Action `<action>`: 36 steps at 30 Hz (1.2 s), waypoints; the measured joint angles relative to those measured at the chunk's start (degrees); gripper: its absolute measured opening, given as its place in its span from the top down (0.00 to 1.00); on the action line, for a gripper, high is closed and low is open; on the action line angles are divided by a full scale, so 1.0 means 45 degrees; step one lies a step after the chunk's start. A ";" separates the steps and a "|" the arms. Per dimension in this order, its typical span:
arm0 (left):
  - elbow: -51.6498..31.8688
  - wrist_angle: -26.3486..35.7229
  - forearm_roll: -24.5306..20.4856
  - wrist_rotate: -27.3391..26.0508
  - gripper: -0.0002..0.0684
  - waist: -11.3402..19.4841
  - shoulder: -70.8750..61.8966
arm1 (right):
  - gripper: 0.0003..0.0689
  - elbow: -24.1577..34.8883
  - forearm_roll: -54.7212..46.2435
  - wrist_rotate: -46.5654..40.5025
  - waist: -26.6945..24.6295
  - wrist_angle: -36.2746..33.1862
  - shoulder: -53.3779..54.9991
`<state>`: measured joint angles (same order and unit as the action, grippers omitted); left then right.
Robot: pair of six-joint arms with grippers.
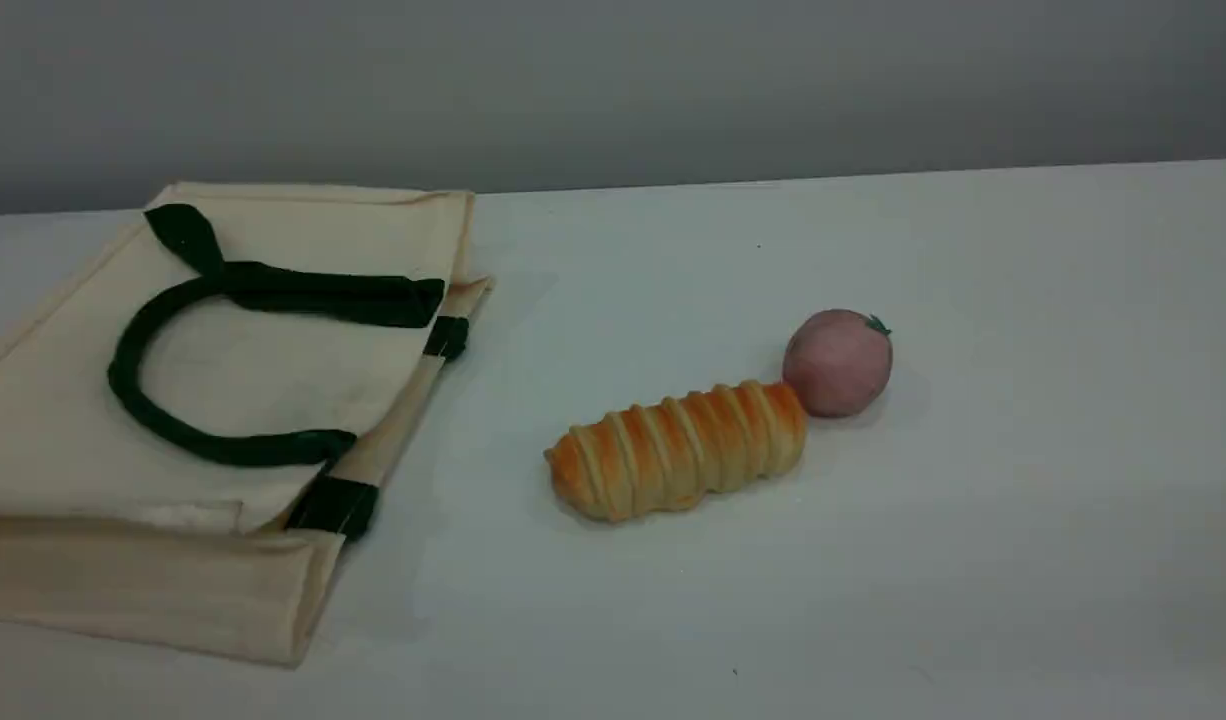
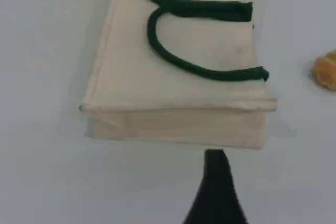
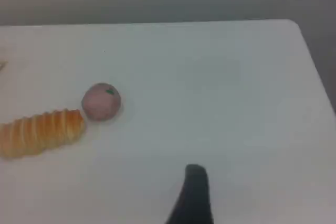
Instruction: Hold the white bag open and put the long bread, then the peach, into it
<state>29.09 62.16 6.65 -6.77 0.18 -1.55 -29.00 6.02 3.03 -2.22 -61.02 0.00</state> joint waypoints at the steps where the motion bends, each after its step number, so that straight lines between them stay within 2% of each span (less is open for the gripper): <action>1: 0.0000 0.0000 0.0000 0.0000 0.28 0.0000 0.0000 | 0.15 0.0000 0.0000 0.0000 0.0000 0.0000 0.0000; 11: 0.0000 -0.0016 -0.0204 -0.0056 0.28 0.0000 0.0000 | 0.15 0.0000 0.0010 -0.0044 0.0000 0.0000 0.0000; 14: 0.0032 -0.0040 -0.0205 -0.0056 0.28 0.0000 -0.0011 | 0.15 0.0000 0.0010 -0.0605 0.0000 0.0070 0.0000; 20: 0.0597 -0.1397 -0.0530 0.0637 0.28 0.0000 -0.0784 | 0.15 -0.0575 0.0010 -0.1052 0.0000 0.0751 0.0868; 22: 0.0928 -0.2059 -0.0530 0.1012 0.28 0.0000 -0.1343 | 0.15 -0.1050 0.0010 -0.1040 0.0000 0.1166 0.1463; 28: 0.2381 -0.2937 -0.0488 0.1059 0.28 0.0000 -0.3993 | 0.15 -0.2901 0.0010 -0.1007 0.0000 0.2432 0.3889; 36: 0.4585 -0.3248 -0.0317 0.1059 0.28 0.0000 -0.8703 | 0.15 -0.5364 0.0050 -0.0997 0.0000 0.3670 0.7293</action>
<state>49.72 47.55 5.23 -2.00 0.18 -40.71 -53.14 6.24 -1.46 -2.22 -44.51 32.82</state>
